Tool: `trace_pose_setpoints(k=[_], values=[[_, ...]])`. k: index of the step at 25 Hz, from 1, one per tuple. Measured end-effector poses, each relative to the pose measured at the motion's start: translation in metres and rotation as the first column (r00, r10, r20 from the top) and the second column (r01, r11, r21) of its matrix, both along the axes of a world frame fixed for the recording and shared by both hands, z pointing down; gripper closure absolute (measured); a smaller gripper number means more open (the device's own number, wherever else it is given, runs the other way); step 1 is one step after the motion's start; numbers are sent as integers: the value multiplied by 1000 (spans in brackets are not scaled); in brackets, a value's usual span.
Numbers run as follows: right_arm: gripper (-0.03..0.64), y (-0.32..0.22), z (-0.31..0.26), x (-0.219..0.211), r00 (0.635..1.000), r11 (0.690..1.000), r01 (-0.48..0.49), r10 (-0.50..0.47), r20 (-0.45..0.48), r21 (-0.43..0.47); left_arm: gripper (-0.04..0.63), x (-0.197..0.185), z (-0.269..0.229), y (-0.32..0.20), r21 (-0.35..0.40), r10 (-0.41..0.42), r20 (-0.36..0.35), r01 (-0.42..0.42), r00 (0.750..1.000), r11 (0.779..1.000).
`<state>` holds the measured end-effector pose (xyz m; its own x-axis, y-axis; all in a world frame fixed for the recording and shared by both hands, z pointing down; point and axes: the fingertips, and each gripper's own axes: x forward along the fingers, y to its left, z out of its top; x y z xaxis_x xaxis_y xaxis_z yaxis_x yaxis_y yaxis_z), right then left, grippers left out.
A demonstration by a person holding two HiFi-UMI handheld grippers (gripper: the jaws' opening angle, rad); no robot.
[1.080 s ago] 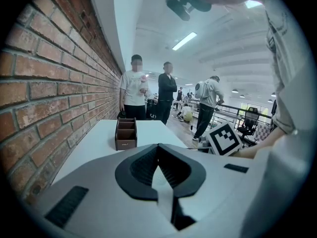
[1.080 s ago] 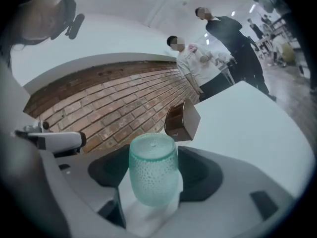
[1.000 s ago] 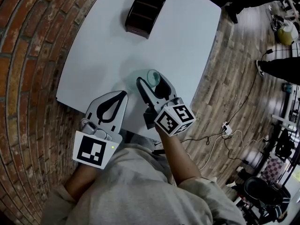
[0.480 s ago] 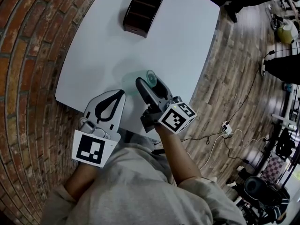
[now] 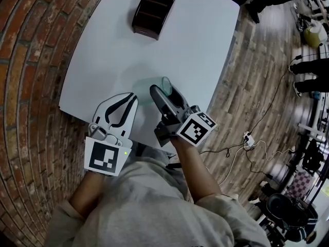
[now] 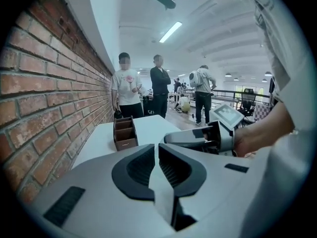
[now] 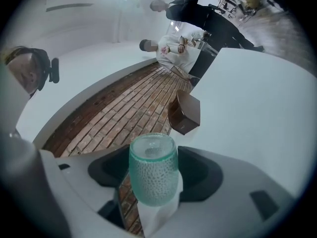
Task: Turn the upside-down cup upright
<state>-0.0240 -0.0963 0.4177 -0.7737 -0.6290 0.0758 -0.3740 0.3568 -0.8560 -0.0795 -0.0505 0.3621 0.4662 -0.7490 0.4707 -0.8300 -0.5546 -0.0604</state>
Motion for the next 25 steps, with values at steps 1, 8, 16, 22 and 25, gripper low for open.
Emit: trace_pose_setpoints(k=[1, 8, 16, 22, 25], values=[[311, 0, 0, 0, 1000, 1000, 0, 0, 2, 0, 577, 0, 2, -1, -4, 5, -2, -5, 1000, 1000], [311, -1, 0, 0, 1000, 1000, 2, -2, 24, -9, 323, 7, 17, -1, -26, 81, 32, -80, 996, 996], [311, 1, -3, -1, 999, 1000, 10, -10, 38, -9, 250, 10, 41, 0, -60, 152, 70, -148, 986, 987], [311, 3, -4, -3, 999, 1000, 18, -18, 43, -5, 224, 10, 57, -1, -78, 204, 101, -197, 974, 977], [311, 4, -5, -4, 999, 1000, 21, -20, 48, -7, 212, 12, 61, 0, -77, 226, 108, -219, 968, 973]])
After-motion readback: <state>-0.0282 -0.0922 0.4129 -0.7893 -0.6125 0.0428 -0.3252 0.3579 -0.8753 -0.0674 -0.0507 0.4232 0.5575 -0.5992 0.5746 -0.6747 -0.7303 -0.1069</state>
